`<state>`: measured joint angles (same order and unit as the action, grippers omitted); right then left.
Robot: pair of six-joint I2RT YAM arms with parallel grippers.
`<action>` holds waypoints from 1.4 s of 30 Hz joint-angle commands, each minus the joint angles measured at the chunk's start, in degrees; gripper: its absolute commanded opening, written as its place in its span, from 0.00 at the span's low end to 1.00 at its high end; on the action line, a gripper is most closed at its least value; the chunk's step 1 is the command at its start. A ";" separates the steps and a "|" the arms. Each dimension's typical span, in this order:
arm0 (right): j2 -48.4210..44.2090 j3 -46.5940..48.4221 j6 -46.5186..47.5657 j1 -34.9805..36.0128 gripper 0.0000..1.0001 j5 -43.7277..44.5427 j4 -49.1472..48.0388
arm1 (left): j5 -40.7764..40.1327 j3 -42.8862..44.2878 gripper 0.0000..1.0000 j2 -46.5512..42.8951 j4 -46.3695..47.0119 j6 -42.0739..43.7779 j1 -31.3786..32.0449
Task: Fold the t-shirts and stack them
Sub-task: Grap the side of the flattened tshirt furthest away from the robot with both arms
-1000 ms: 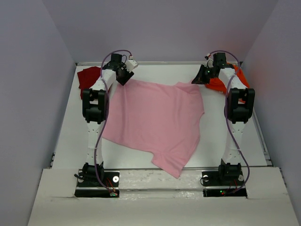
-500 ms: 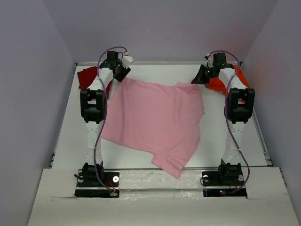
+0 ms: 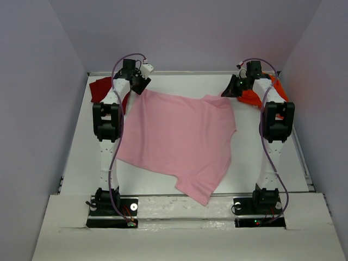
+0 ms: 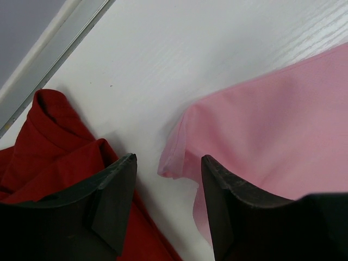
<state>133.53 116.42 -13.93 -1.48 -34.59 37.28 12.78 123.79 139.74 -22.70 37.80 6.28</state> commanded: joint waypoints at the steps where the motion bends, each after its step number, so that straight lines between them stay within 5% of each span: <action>1: 0.06 2.41 -0.22 -0.46 0.00 -1.01 -0.63 | 2.25 1.63 0.63 -1.40 -0.59 -0.45 0.04; 6: -0.03 2.41 -0.04 -0.46 0.00 -1.01 -0.63 | 1.64 2.42 0.56 0.09 -0.68 -0.71 0.04; 10: 0.06 2.32 -0.04 -0.46 0.00 -1.09 -0.63 | 1.73 2.69 0.32 0.53 -0.77 -0.54 0.04; 14: 0.23 2.67 -0.04 -0.46 0.00 -1.01 -0.63 | 1.64 2.77 0.26 0.97 -0.59 -0.54 -0.22; 18: 0.50 3.20 -0.30 -0.46 0.00 -1.27 -0.63 | 1.55 2.34 0.32 0.80 -0.68 -0.62 -0.31; 22: 0.50 3.29 -0.30 -0.46 0.00 -1.18 -0.63 | 0.86 2.51 0.00 0.71 -0.68 -0.97 -0.31; 33: -2.66 1.09 -0.04 -0.46 0.00 -1.45 -0.71 | -14.60 0.67 0.00 -3.77 6.34 -4.75 0.48; 42: -8.37 -3.30 -0.83 -0.46 0.00 -2.67 -0.89 | -19.01 -1.17 0.00 -7.89 7.93 -9.32 1.71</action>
<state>131.68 114.28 -14.02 -1.48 -35.18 37.32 -1.87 123.83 140.33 -17.93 30.98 7.14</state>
